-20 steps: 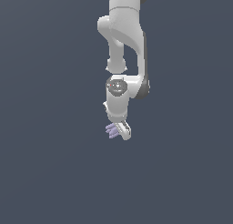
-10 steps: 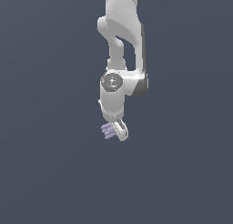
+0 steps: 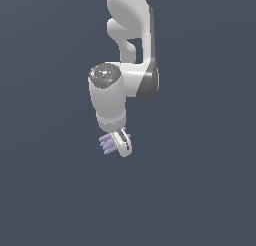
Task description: Pick up the object and move it to a goal position.
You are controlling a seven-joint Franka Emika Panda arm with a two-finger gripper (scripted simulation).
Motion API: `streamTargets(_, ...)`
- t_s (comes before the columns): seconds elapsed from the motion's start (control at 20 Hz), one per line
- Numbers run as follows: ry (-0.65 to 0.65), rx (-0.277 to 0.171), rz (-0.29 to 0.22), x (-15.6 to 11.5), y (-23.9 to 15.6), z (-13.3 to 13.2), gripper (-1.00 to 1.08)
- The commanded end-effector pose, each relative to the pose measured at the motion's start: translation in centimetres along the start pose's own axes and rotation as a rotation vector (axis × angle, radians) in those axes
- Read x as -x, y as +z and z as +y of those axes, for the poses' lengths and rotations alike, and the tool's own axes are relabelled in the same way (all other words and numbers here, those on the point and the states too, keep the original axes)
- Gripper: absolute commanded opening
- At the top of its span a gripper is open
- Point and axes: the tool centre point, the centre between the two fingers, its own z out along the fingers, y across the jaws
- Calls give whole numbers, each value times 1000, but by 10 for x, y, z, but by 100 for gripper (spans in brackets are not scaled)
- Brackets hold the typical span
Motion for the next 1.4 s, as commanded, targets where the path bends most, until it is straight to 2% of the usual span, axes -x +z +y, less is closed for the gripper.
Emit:
streamTargets(0.0,0,1,0,-14,-20,-4,-100)
streamTargets(0.7,-1,1,0,-71,-102,-25,-100)
streamTargets(1.35,-1,0,-1,-95,-133,-34,-100)
